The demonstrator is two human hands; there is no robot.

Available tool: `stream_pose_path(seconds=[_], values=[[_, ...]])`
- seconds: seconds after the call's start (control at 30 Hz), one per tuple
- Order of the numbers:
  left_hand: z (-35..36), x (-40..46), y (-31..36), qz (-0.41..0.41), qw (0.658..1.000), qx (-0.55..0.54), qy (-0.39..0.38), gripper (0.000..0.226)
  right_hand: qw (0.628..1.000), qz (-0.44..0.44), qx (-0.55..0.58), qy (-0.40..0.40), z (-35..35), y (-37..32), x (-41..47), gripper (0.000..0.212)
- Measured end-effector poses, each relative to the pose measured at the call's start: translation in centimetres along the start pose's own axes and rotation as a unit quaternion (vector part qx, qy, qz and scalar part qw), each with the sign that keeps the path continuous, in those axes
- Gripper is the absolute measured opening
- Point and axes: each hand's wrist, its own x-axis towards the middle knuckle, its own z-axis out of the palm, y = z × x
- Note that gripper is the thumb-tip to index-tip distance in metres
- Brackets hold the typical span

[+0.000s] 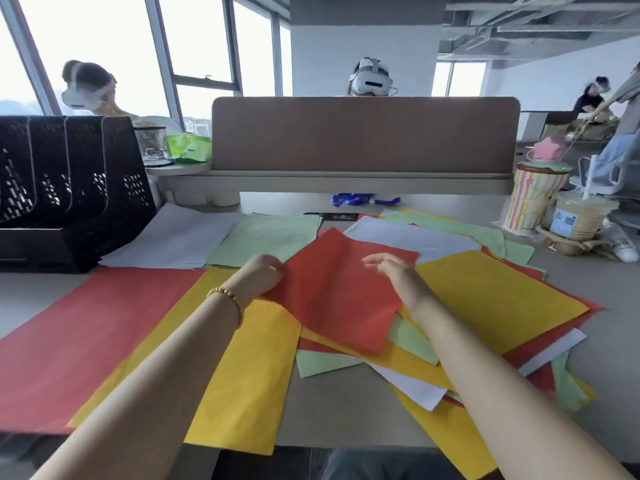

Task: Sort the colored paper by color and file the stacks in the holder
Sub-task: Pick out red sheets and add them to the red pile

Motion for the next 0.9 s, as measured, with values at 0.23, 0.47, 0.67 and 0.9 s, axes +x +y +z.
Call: stream_pose_path(seconds=[0.23,0.47,0.67,0.9], values=[[-2.6,-0.7,-0.4,0.073,0.969,-0.216,0.099,0.028,0.977,0.112,-0.058,0.171,2.4,-0.4,-0.3,0.062],[-9.5,-3.3,-4.9,0.048,0.913,-0.393,0.097,0.02,0.978,0.15,0.137,0.048,8.5,-3.6,0.6,0.067],[-15.1,-5.7,-10.5,-0.034,0.955,-0.272,0.116,0.034,0.99,0.101,0.096,0.027,16.2,-7.7,-0.9,0.074],[-19.9,-8.2,-16.5,-0.126,0.963,-0.041,0.235,0.013,0.992,-0.015,-0.09,-0.09,25.6,-9.7,-2.8,0.065]])
